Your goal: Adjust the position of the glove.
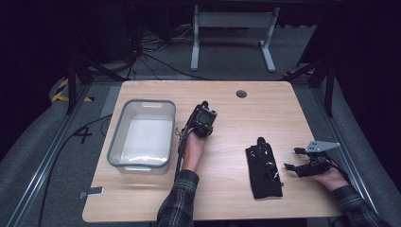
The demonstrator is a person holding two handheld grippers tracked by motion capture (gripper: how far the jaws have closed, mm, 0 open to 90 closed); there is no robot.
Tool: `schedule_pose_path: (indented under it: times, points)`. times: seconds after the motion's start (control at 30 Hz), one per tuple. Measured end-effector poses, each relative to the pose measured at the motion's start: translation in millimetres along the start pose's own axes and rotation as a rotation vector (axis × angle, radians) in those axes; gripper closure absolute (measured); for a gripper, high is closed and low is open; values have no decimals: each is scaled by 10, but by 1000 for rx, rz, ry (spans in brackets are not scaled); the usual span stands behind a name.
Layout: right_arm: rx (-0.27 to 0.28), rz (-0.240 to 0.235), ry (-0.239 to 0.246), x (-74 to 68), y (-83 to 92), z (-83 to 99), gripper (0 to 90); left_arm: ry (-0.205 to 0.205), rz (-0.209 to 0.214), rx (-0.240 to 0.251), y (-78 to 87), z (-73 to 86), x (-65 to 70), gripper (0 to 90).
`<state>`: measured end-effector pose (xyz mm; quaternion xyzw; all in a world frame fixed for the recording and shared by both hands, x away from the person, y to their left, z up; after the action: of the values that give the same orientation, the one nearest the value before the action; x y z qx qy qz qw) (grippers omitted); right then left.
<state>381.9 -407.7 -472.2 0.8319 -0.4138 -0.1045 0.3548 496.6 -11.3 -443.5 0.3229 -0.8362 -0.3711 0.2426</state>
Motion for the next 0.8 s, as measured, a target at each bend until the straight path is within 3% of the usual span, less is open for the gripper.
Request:
schedule_pose_path:
  times: [0.1,0.13,0.3,0.57,0.7,0.8]
  points:
    - [0,0,0,0,0,0,153,19,-1,-19,-91,38,-69,898]
    - [0,0,0,0,0,0,153,30,16,-11,-94,44,-83,899]
    - [0,0,0,0,0,0,153,21,9,-24,-110,30,-61,898]
    - [0,0,0,0,0,0,153,-16,47,-51,-119,51,98,899]
    - [0,0,1,0,0,0,153,-19,106,-51,-145,90,198,900]
    - [0,0,0,-1,0,0,152,-45,105,-55,-145,109,276,900]
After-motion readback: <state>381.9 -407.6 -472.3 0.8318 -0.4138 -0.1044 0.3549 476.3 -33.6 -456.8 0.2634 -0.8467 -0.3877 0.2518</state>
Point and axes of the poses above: each handheld gripper's, and its own axes: y roughly backward along the jaws, z roughly out of its underside, x roughly to its right, the point moved 1 cm from there along -y, roughly forward along the jaws, and after that the axes turned 8 degrees about z, right-handed, at the moved point
